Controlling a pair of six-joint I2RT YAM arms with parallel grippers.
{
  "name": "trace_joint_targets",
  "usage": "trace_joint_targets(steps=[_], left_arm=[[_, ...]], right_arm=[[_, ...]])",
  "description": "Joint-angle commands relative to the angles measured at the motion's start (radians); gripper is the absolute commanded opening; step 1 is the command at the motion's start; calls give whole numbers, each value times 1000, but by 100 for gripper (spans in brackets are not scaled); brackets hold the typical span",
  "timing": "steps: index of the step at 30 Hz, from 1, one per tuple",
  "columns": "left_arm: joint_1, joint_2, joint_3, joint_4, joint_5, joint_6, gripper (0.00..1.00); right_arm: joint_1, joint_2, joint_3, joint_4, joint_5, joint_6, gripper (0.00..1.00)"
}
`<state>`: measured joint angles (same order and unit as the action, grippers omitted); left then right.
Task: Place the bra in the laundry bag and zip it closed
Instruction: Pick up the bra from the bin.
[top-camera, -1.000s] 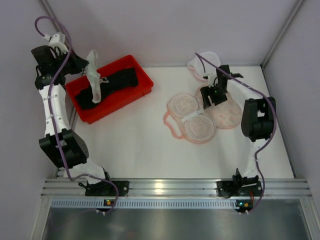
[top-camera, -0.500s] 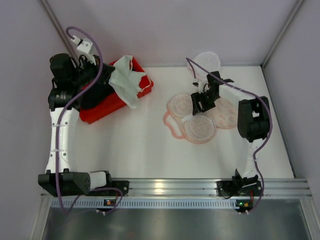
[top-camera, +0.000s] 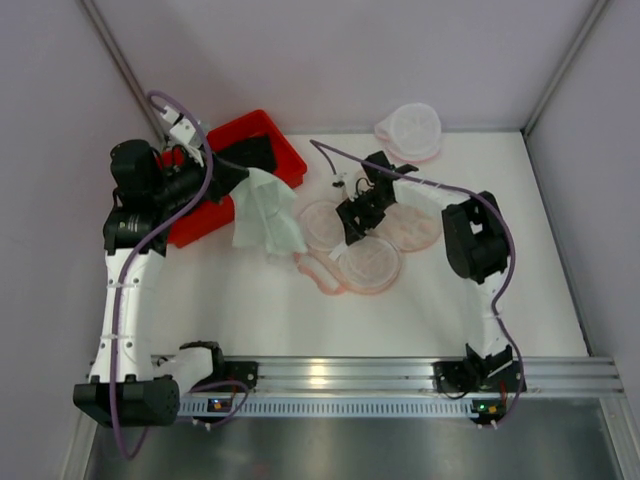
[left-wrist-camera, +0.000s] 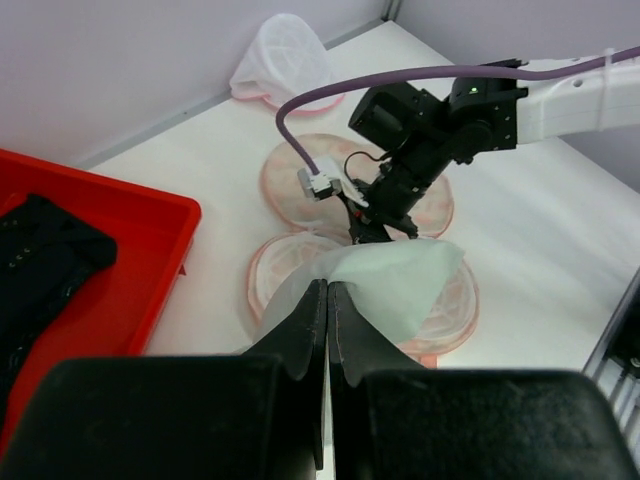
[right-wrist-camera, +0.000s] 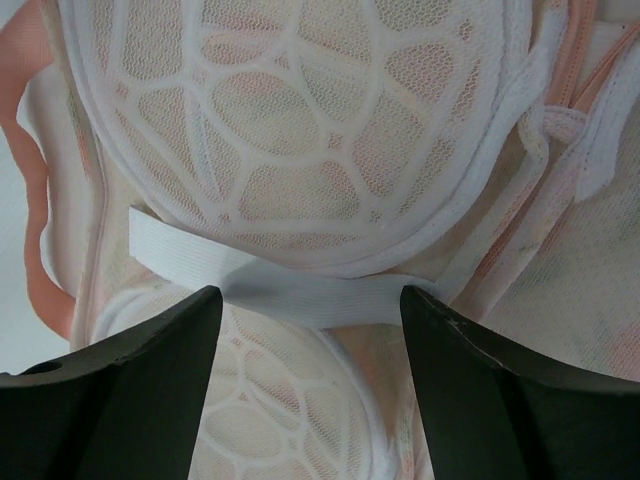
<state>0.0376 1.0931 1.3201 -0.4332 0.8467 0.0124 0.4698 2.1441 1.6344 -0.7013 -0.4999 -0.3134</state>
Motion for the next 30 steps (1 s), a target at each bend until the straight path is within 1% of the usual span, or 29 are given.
trace_joint_targets(steps=[1,3,5,6,7,8,10,11,12,13,15,16,17,19,23,25,26,27,29,30], left_arm=[[-18,-51,-10,44,72,-40,0],[-28,-53,-12,44,84,-52,0],[-33,-52,-10,44,81,-75,0],[-62,-52,-10,44,78,-81,0],[-71,-47,-12,42,75,-86,0],[-99,-45,-12,44,65,-92,0],[-137,-39,-10,44,11,-85,0],[-180,-36,-6,44,-6,-81,0],[-200,-29,8,44,-18,-80,0],[-235,-13,17,42,-43,-83,0],[-263,10,56,40,-67,-123,0],[-272,39,73,42,-72,-140,0],[-286,54,89,42,-78,-175,0],[-304,100,136,56,-75,-209,0],[-332,165,192,93,-60,-301,0],[-349,198,228,114,-49,-342,0],[-352,206,228,125,-49,-354,0],[-355,220,238,134,-46,-367,0],[-367,229,245,165,-49,-393,0],[-369,232,248,175,-43,-402,0]], right_arm=[[7,-85,-70,28,-12,6,75],[-5,-147,-125,61,-22,29,79],[-20,-246,-178,100,-51,59,83],[-37,-280,-197,111,-63,65,86],[-45,-344,-212,127,-75,74,87],[-57,-375,-247,140,-106,76,89],[-89,-468,-289,179,-143,79,92],[-100,-501,-339,198,-199,79,93],[-120,-535,-372,222,-230,77,95],[-128,-611,-454,302,-294,83,96],[-152,-697,-557,411,-366,89,98],[-158,-775,-649,513,-390,94,98],[-160,-800,-678,538,-423,89,98],[-160,-816,-715,514,-475,62,99],[-184,-848,-792,549,-493,69,99],[-207,-862,-824,636,-497,155,99],[-207,-862,-835,637,-497,155,99],[-224,-860,-844,692,-494,212,99],[-244,-851,-867,784,-491,264,100],[-264,-845,-877,865,-486,292,99]])
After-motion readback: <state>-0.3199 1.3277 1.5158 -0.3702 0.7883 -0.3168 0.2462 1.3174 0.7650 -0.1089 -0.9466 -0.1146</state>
